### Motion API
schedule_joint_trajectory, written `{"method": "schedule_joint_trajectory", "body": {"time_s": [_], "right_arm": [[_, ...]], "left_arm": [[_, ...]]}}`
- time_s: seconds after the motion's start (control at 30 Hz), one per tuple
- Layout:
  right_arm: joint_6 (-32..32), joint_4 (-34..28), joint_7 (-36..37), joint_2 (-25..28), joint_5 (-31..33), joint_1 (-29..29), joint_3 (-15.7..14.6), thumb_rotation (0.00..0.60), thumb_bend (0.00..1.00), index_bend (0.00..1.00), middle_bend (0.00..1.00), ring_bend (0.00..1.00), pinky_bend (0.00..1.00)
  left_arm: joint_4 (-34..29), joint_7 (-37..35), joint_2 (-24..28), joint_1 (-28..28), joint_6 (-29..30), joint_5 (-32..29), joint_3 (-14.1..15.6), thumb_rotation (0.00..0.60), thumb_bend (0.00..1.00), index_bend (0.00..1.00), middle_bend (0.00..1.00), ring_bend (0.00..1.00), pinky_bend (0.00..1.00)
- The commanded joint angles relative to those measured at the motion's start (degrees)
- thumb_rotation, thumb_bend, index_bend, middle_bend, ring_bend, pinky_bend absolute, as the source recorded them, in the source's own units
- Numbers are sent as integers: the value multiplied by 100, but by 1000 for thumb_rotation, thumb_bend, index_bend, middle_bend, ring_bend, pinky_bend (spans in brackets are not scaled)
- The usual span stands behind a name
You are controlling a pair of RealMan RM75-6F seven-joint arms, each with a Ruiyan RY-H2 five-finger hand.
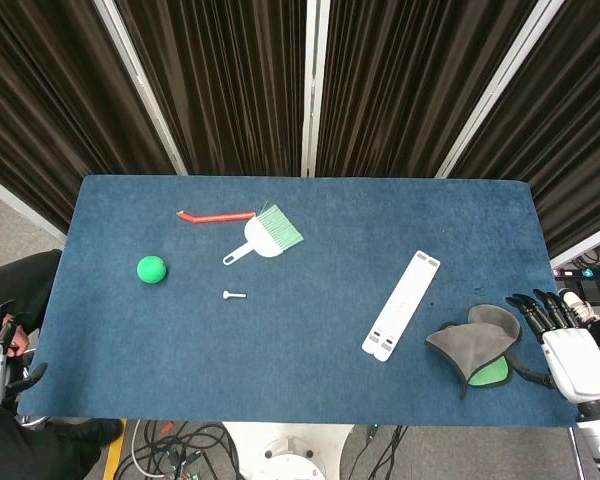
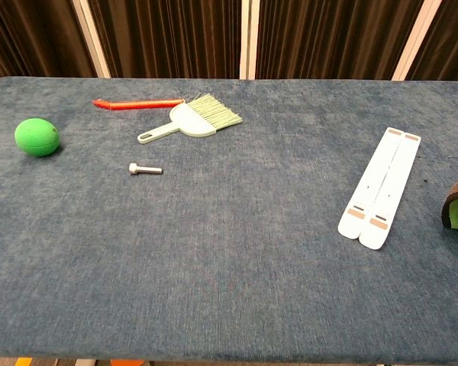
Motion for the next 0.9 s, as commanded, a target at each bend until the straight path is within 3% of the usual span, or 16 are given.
{"method": "schedule_joint_trajectory", "body": {"time_s": [0.03, 0.33, 0.47, 0.7, 0.9], "right_arm": [[31, 7, -10, -20, -11, 3, 30, 600, 212, 124, 130, 0, 0], [150, 40, 12, -40, -48, -76, 38, 600, 212, 123, 131, 0, 0], [203, 76, 37, -55, -46, -111, 51, 600, 213, 124, 131, 0, 0], [223, 28, -45, -17, -121, -101, 70, 600, 212, 123, 131, 0, 0], [229, -70, -150, 36, -141, -103, 85, 600, 212, 124, 131, 0, 0]], "left_arm": [[5, -2, 2, 12, 0, 5, 15, 600, 146, 251, 121, 0, 0], [-39, -4, 10, -39, -48, 82, 11, 600, 147, 252, 121, 0, 0], [-183, 93, 26, -327, -302, 298, -71, 600, 147, 249, 121, 0, 0], [-647, 482, 56, -1284, -1183, 677, -450, 600, 152, 242, 121, 0, 0], [-691, 825, -350, -2208, -2269, 150, -868, 600, 197, 273, 121, 0, 0]]}}
